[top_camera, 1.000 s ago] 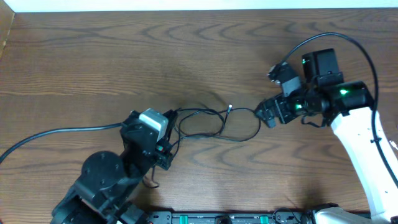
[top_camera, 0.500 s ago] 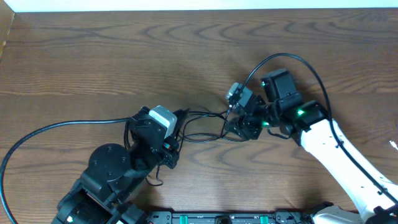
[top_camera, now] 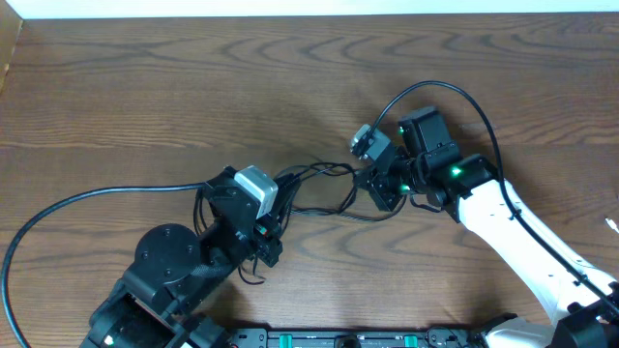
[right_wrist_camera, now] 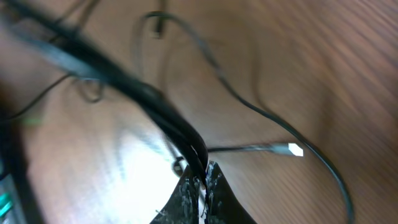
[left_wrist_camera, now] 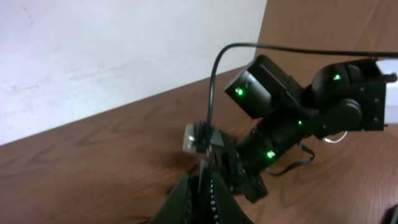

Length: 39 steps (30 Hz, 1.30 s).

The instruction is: Untangle cables

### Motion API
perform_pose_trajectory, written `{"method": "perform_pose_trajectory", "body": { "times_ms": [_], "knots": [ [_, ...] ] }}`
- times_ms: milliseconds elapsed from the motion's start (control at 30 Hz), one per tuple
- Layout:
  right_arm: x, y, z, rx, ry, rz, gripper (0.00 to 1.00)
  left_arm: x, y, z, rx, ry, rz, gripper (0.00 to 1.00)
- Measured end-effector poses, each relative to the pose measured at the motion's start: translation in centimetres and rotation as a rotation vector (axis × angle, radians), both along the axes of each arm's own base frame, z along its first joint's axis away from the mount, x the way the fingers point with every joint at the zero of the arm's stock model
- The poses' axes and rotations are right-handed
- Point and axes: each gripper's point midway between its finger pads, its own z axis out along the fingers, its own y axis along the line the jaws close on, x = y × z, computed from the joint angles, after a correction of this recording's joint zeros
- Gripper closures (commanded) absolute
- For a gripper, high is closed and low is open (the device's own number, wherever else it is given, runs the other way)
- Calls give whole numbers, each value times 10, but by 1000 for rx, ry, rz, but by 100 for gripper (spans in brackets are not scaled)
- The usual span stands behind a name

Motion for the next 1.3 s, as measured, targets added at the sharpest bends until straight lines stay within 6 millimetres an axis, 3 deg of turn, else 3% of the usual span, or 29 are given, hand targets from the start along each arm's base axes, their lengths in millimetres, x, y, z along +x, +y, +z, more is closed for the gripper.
{"method": "perform_pose_trajectory", "body": {
  "times_ms": [100,133,233,267,300,367,467,533,633,700,833,967,1133,1300],
  "knots": [
    [16,-25,-11,-105,14,-190,99,-1,-1,-4,10,16,-5,92],
    [20,-43,-18,-166,31,-294,99,-1,-1,-6,15,23,-6,92],
    [28,-125,-34,-397,77,-684,99,-2,-1,-10,22,34,-11,92],
    [28,-143,-35,-435,82,-759,99,-2,-1,-10,23,35,-11,92],
    [28,-184,-34,-513,80,-927,99,-2,-1,-9,21,33,-10,92],
    [28,-228,-31,-560,84,-1104,99,-2,0,-9,22,32,-9,92],
    [28,-270,-30,-534,119,-1271,99,-2,0,-9,21,30,-7,92],
    [32,-280,-34,-427,180,-1283,95,-1,0,-7,17,24,-6,92],
    [37,-251,-37,-229,275,-1098,42,0,-1,-1,2,0,-6,92],
    [35,-207,-30,-49,331,-871,34,5,1,3,-2,-15,19,92],
    [14,-146,-17,101,399,-583,32,26,11,-5,39,-11,136,92],
    [-11,-100,-11,124,426,-367,33,54,21,-25,123,24,278,92],
    [-30,-60,-13,58,379,-187,33,78,26,-40,191,38,375,92],
    [-32,-22,-17,-27,226,-53,31,84,30,-35,181,17,415,92]
  ]
}}
